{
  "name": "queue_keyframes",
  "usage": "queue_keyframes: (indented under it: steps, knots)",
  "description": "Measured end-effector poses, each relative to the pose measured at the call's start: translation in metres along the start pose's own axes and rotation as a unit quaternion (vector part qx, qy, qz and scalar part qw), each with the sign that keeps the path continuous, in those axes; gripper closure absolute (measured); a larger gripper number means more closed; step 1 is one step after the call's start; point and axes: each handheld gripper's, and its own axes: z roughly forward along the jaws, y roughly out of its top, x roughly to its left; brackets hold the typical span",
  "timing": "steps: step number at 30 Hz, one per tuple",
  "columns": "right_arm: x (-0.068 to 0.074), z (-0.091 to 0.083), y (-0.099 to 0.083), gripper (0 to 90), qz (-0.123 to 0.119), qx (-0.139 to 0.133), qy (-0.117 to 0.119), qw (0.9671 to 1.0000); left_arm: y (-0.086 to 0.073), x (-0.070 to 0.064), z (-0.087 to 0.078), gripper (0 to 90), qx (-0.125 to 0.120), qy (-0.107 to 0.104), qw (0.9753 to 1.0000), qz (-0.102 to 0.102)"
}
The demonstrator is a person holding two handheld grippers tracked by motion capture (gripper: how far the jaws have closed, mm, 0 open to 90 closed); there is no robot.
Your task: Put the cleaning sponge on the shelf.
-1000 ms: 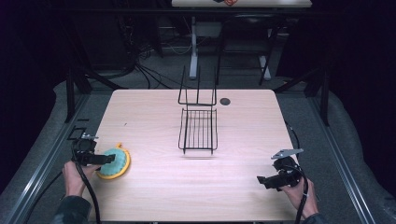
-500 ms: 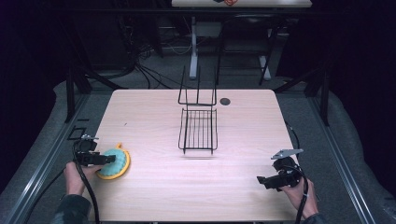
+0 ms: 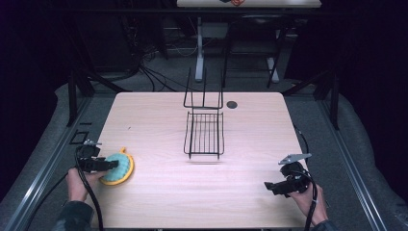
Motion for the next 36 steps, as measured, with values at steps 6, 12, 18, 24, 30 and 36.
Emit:
queue_keyframes:
  steps: [6,12,18,24,30,36]
  knots:
    - [0.0028,-0.0011,0.0009,13.6,-0.007,-0.004,-0.002,1.0000,-0.0016,-0.0004,-0.0010,44.8,-0.005,0.002,1.0000,0.000]
    - [0.0043,-0.0003,0.0010,13.6,-0.010,-0.006,0.000,0.9999,-0.0037,0.0039,-0.0018,53.5,-0.013,0.001,0.9999,-0.010]
    - [0.0044,-0.0007,0.0009,13.7,-0.013,-0.006,-0.001,0.9999,-0.0052,0.0058,-0.0023,60.7,-0.019,0.000,0.9995,-0.025]
    - [0.0042,-0.0015,0.0011,13.8,-0.014,-0.006,-0.004,0.9999,-0.0037,0.0032,-0.0031,66.7,-0.017,0.018,0.9995,-0.018]
    - [0.0037,-0.0015,0.0011,13.9,-0.013,-0.004,-0.005,0.9999,-0.0029,0.0011,-0.0035,75.7,-0.016,0.035,0.9992,-0.012]
    - [0.0034,-0.0003,0.0009,14.0,-0.013,-0.001,-0.004,0.9999,-0.0014,-0.0031,-0.0035,80.8,-0.012,0.053,0.9985,0.006]
